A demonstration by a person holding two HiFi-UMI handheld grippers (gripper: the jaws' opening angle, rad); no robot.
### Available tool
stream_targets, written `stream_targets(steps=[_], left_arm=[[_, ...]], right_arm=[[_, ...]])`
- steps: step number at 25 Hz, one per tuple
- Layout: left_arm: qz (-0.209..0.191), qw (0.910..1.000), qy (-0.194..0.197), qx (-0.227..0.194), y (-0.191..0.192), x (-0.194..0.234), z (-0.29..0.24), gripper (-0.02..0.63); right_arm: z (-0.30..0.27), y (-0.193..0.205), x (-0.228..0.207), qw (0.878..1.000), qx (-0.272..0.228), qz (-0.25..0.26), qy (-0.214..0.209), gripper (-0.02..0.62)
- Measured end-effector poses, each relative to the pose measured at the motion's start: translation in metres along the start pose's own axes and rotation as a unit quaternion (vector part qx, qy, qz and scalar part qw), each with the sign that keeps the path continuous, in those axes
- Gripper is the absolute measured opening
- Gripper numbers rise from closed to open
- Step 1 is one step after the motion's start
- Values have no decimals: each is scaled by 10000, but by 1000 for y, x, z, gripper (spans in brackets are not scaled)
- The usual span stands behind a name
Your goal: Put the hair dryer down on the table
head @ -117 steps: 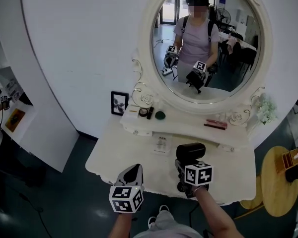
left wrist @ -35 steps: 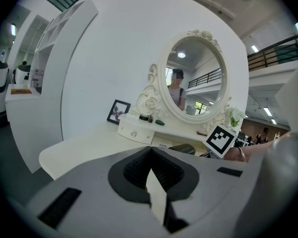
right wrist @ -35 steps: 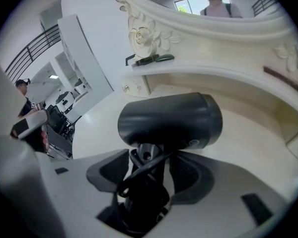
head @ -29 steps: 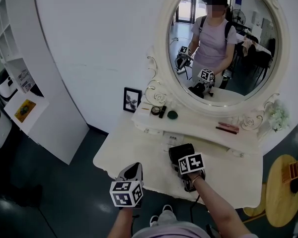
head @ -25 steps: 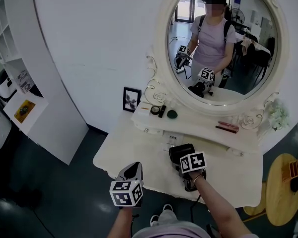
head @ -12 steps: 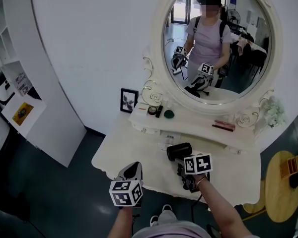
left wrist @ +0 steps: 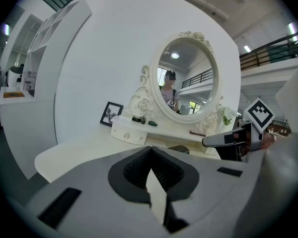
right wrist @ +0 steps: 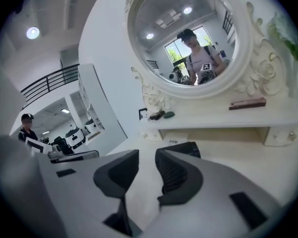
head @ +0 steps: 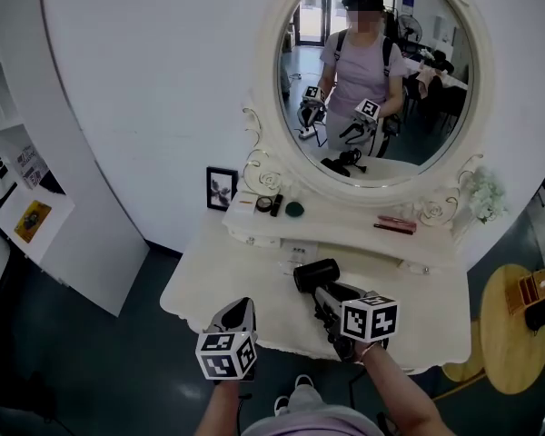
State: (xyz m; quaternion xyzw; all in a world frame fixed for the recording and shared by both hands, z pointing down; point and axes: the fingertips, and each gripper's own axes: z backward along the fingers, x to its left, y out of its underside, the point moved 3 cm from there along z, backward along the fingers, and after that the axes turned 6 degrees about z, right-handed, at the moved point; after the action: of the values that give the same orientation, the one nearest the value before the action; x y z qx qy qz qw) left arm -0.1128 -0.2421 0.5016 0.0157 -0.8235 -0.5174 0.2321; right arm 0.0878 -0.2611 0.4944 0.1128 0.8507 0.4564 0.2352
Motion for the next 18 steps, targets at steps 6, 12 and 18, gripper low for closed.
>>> stream_targets(steps=[6, 12, 18], left_arm=[[-133, 9999, 96, 7, -1, -5, 5, 0], [-201, 9997, 128, 4, 0, -9, 12, 0], [-210, 9996, 180, -38, 1, -13, 17, 0]], right_arm=[[24, -4, 16, 9991, -433, -28, -31, 109], [45, -12, 32, 9962, -850, 177, 97, 58], [61, -13, 46, 9937, -1087, 237, 119, 3]])
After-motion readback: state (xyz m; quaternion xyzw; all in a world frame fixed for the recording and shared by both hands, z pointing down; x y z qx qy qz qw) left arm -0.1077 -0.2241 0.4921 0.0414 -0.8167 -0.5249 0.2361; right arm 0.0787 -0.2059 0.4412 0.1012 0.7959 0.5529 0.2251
